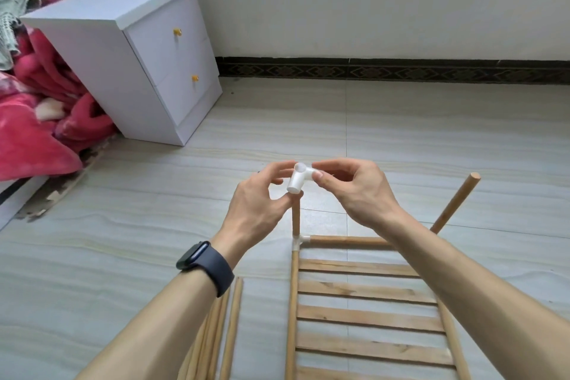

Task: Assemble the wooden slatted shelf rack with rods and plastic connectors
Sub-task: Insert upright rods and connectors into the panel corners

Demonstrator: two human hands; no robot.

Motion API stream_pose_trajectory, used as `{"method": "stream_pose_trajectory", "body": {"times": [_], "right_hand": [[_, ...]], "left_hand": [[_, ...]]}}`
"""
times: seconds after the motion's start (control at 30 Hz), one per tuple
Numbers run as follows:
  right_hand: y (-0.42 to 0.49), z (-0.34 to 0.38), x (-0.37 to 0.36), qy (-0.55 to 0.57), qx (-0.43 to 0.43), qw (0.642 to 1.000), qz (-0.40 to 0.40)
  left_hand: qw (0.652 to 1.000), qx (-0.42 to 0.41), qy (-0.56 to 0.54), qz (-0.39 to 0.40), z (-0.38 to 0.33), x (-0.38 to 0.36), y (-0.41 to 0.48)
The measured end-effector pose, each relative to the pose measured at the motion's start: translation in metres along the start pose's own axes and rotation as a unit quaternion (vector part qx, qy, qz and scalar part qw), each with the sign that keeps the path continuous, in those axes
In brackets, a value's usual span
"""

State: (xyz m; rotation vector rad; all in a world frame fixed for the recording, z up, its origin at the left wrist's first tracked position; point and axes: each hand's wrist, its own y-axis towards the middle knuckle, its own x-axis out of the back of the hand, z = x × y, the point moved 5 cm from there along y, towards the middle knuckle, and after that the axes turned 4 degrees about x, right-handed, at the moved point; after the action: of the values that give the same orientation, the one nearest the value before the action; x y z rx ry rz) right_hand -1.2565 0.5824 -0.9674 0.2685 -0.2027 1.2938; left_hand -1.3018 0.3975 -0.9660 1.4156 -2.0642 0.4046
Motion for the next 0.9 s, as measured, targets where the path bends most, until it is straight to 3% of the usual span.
{"method": "stream_pose_trajectory", "body": {"times": [0.33, 0.53, 0.63, 0.73, 0.8, 0.9], "right_hand": [[0.043, -0.004, -0.01, -0.025, 0.016, 1.0, -0.006], [0.04, -0.013, -0.012, -0.016, 0.024, 1.0, 0.002], [0.035, -0.025, -0.012, 0.07, 0.001, 0.998, -0.008], [0.022, -0.062, -0.019, 0.179, -0.1, 0.978, -0.046], [0.012, -0.092, -0.029, 0.079, -0.128, 0.988, -0.027], [0.002, -0.116, -0.054, -0.042, -0.12, 0.99, 0.068]], "left_hand": [[0.996, 0.032, -0.079, 0.004, 0.019, -0.006, 0.03], [0.999, 0.026, -0.035, -0.007, 0.028, -0.013, 0.033], [0.999, 0.027, -0.033, -0.011, 0.035, -0.018, 0.033], [0.999, 0.029, -0.04, -0.019, 0.038, -0.022, 0.032], [0.999, 0.023, -0.04, -0.015, 0.04, -0.025, 0.031], [0.999, -0.002, -0.045, -0.022, 0.038, -0.028, 0.032]]}}
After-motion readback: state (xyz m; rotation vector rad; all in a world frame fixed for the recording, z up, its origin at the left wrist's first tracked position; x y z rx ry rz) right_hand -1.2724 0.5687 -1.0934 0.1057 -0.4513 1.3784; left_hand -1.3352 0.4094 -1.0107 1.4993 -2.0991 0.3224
